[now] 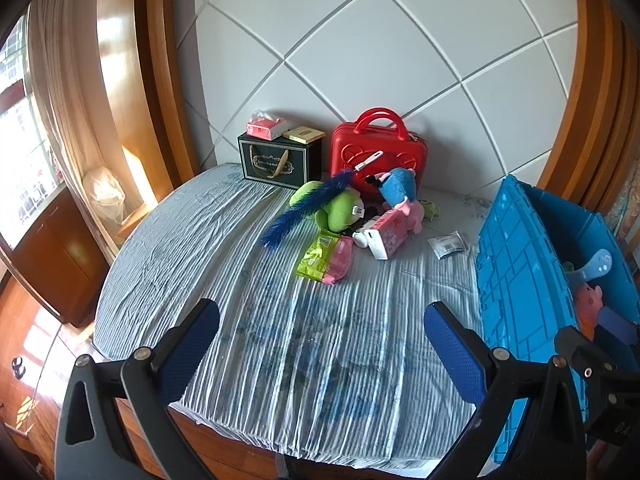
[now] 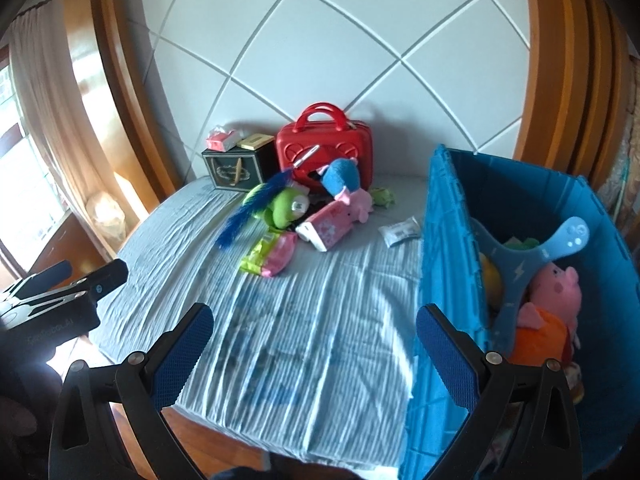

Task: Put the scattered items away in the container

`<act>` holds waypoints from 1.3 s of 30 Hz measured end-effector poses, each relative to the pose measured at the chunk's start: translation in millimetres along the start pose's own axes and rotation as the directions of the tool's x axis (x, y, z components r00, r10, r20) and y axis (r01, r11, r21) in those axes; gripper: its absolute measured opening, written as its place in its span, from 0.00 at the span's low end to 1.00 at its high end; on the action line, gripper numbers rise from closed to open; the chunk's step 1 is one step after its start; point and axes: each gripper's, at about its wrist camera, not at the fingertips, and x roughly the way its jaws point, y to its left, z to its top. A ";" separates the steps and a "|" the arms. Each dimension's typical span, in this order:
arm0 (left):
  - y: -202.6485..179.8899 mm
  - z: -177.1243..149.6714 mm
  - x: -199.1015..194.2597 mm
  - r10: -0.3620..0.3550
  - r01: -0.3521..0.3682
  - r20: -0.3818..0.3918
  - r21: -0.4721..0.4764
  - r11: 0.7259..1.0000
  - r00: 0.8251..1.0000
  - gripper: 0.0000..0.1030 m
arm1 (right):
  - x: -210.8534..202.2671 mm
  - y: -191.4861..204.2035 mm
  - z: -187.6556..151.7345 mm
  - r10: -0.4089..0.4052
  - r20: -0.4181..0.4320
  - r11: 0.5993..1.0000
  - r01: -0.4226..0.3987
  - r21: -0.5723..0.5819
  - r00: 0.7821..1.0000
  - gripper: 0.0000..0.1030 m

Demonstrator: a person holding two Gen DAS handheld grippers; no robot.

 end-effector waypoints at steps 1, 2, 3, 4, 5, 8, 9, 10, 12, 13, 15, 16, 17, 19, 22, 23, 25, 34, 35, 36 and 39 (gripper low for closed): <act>4.3 2.6 7.9 -0.006 0.006 0.000 -0.001 1.000 1.000 1.00 | 5.4 3.7 0.7 0.000 -0.003 1.000 0.000 -0.002 1.000 1.00; 7.4 4.5 15.3 -0.009 0.009 0.000 0.004 1.000 1.000 1.00 | 12.6 7.9 2.1 -0.004 -0.008 1.000 0.004 -0.004 1.000 1.00; 11.1 7.7 24.6 -0.015 0.015 -0.002 0.011 1.000 1.000 1.00 | 20.8 12.3 4.0 -0.010 -0.016 1.000 0.010 -0.004 1.000 1.00; 15.0 11.5 35.8 -0.027 0.027 -0.008 0.020 0.999 1.000 1.00 | 27.5 15.5 5.8 -0.014 -0.020 1.000 0.014 -0.003 1.000 1.00; 18.8 15.6 47.5 -0.041 0.041 -0.018 0.031 0.999 0.999 1.00 | 37.2 21.1 9.2 -0.027 -0.025 1.000 0.027 -0.004 0.999 1.00; 30.5 28.6 83.0 -0.062 0.064 -0.033 0.067 0.996 0.998 1.00 | 61.5 28.7 19.5 -0.057 -0.042 0.998 0.057 0.008 0.998 1.00; 33.6 32.3 94.3 -0.070 0.073 -0.036 0.082 0.994 0.997 1.00 | 71.9 31.9 23.8 -0.073 -0.049 0.997 0.074 0.016 0.996 1.00; 37.3 35.9 108.2 -0.081 0.085 -0.042 0.096 0.992 0.996 1.00 | 81.7 34.5 27.7 -0.085 -0.055 0.996 0.086 0.019 0.995 1.00; 44.0 40.9 135.0 -0.106 0.112 -0.055 0.112 0.987 0.993 1.00 | 105.9 41.1 34.6 -0.122 -0.074 0.992 0.124 0.020 0.990 1.00; 47.1 42.6 150.1 -0.115 0.122 -0.069 0.115 0.986 0.991 1.00 | 116.2 42.8 36.9 -0.136 -0.081 0.990 0.138 0.024 0.987 1.00; 51.2 44.2 177.2 -0.138 0.149 -0.092 0.119 0.982 0.986 1.00 | 144.4 44.6 41.9 -0.165 -0.121 0.985 0.169 0.027 0.979 1.00; 51.7 43.6 192.2 -0.145 0.158 -0.106 0.127 0.979 0.984 1.00 | 158.0 43.7 43.9 -0.163 -0.146 0.985 0.170 0.039 0.976 1.00; 52.1 42.2 206.3 -0.151 0.167 -0.122 0.133 0.977 0.981 1.00 | 175.7 42.2 46.8 -0.163 -0.172 0.983 0.175 0.056 0.972 1.00; 52.5 38.9 231.2 -0.162 0.183 -0.155 0.133 0.974 0.975 1.00 | 198.1 42.8 50.9 -0.192 -0.195 0.978 0.205 0.049 0.962 1.00; 49.1 34.6 266.3 -0.162 0.189 -0.183 0.143 0.972 0.970 1.00 | 239.5 42.2 60.7 -0.211 -0.213 0.974 0.223 0.033 0.954 1.00; 48.4 33.3 276.3 -0.165 0.192 -0.182 0.140 0.971 0.969 1.00 | 254.4 40.3 62.8 -0.225 -0.210 0.972 0.234 0.018 0.952 1.00; 45.6 28.9 297.1 -0.160 0.187 -0.180 0.148 0.971 0.971 1.00 | 288.8 34.5 65.0 -0.238 -0.221 0.970 0.242 -0.009 0.946 1.00; 31.1 17.3 383.3 -0.113 0.146 -0.190 0.168 0.975 0.975 1.00 | 409.6 -8.1 73.2 -0.182 -0.326 0.971 0.222 0.088 0.928 1.00; 29.1 16.5 393.6 -0.103 0.137 -0.196 0.169 0.976 0.975 1.00 | 418.2 -8.2 74.8 -0.177 -0.328 0.972 0.218 0.091 0.928 1.00; 26.8 15.4 403.3 -0.095 0.130 -0.200 0.171 0.977 0.975 1.00 | 431.0 -10.4 77.5 -0.168 -0.329 0.974 0.209 0.093 0.929 1.00; 21.3 13.4 432.6 -0.063 0.102 -0.209 0.184 0.977 0.976 1.00 | 462.1 -14.4 83.0 -0.174 -0.341 0.973 0.215 0.086 0.924 1.00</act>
